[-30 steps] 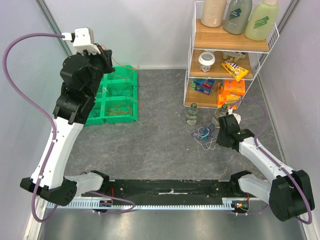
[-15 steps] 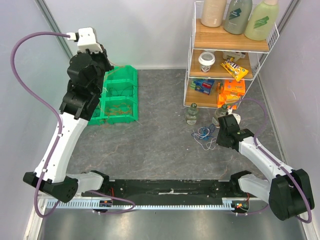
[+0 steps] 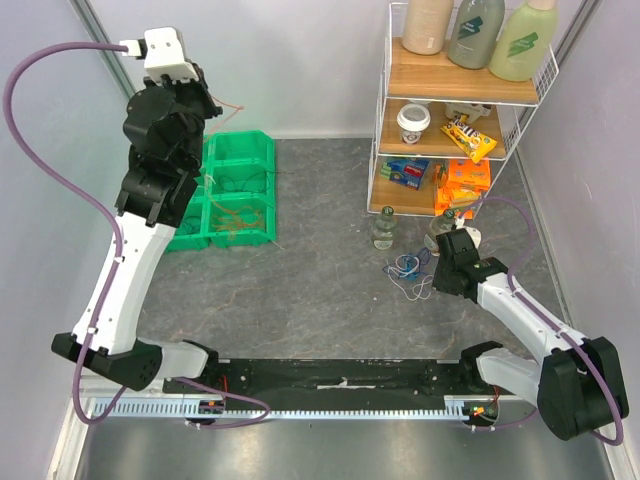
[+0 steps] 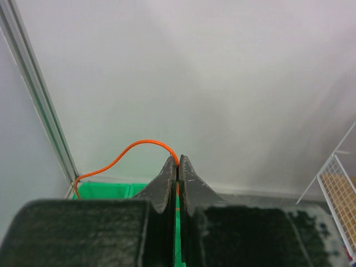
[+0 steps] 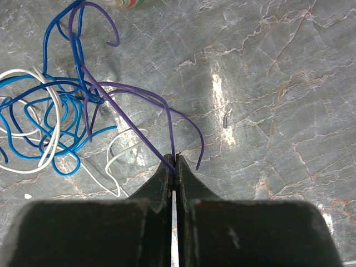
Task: Untangle the cables
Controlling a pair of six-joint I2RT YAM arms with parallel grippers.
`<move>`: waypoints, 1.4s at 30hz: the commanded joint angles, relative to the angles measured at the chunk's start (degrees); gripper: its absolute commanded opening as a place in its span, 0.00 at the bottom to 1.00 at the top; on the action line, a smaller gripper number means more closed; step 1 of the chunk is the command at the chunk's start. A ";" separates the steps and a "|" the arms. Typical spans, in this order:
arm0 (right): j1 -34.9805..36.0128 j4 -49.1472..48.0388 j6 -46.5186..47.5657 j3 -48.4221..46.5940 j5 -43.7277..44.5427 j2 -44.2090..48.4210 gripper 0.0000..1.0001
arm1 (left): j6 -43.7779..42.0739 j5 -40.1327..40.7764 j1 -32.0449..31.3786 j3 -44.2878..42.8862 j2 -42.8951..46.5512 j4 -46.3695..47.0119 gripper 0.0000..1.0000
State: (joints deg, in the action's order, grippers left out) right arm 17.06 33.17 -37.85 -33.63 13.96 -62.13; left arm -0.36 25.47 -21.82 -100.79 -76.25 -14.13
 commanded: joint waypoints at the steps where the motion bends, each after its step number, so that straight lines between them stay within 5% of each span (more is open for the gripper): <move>1: -0.10 -1.44 0.58 -0.30 0.46 -0.01 0.00 | -3.25 1.42 0.38 -3.53 -1.09 5.17 0.02; 8: -0.18 -1.53 0.58 -0.39 0.37 -0.01 0.00 | -2.98 1.68 0.38 -1.35 -1.89 6.13 0.02; 16: -0.10 -1.44 0.40 -0.30 0.55 0.08 0.00 | -2.81 3.44 1.17 12.62 1.01 9.12 0.02; 30: -0.10 -1.79 0.67 -0.56 -0.07 -1.33 0.00 | 13.89 7.93 1.43 20.72 2.60 -6.70 0.02; 42: -0.18 -1.62 0.58 -0.21 0.11 0.17 0.00 | 33.31 -0.86 8.20 16.25 -14.18 -25.50 0.02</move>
State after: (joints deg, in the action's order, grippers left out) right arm 17.06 32.95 -37.82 -33.63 13.91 -63.07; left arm 22.35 27.27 -15.55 -80.90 -86.43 -31.44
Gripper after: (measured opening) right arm 0.012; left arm 0.026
